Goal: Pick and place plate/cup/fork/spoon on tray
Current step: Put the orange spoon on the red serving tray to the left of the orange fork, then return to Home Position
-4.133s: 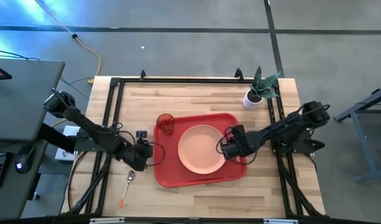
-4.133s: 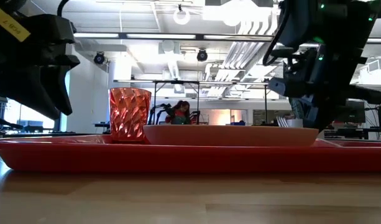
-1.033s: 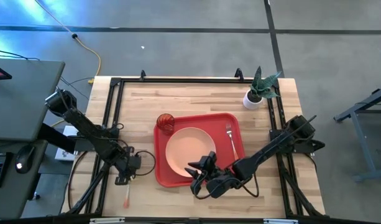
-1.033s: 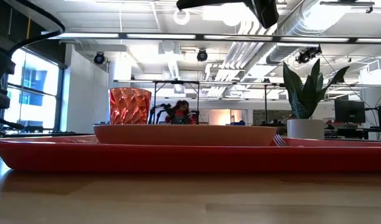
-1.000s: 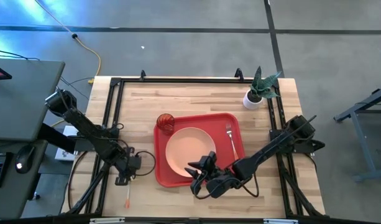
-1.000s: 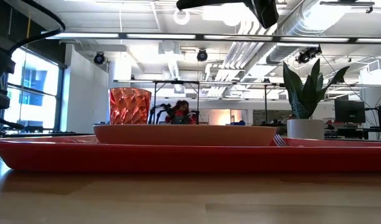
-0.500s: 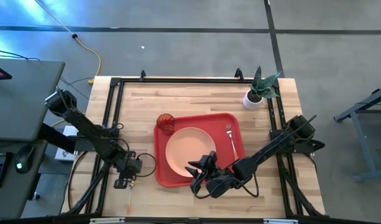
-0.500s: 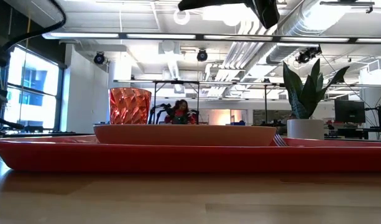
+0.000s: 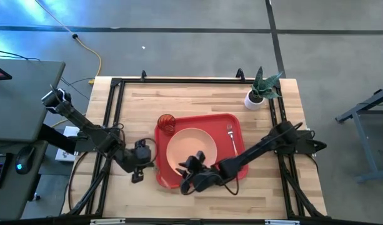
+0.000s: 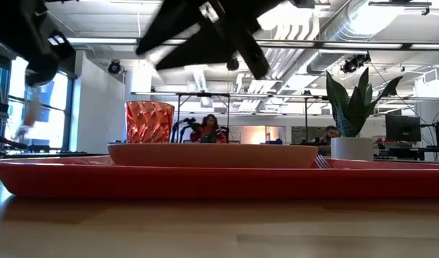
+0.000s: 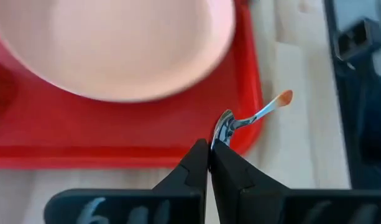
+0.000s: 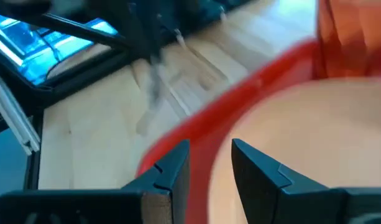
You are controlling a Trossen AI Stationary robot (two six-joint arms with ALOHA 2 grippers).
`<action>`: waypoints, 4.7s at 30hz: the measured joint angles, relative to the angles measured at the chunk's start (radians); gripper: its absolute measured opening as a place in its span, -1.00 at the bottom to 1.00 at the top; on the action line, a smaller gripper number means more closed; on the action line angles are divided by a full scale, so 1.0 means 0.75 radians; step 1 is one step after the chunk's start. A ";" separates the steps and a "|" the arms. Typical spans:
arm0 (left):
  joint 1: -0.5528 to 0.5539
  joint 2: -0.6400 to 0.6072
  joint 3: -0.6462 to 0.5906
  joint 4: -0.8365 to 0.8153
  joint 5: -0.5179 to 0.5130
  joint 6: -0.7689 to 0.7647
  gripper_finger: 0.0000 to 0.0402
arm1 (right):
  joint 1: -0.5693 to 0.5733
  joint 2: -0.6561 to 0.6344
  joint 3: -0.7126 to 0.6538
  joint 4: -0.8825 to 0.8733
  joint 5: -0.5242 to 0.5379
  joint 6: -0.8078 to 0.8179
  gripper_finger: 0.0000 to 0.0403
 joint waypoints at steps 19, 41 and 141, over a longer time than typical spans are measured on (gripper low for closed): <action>0.024 0.004 0.003 0.201 -0.299 0.188 -0.99 | -0.119 0.058 0.228 -0.296 -0.297 -0.099 -0.45; 0.050 0.003 0.003 0.185 -0.470 0.242 -0.84 | -0.151 0.041 0.228 -0.437 -0.383 0.192 -0.98; 1.249 -0.417 -0.616 1.643 0.264 1.113 -1.00 | -0.741 -2.512 -1.420 -0.098 -0.965 -1.030 -1.00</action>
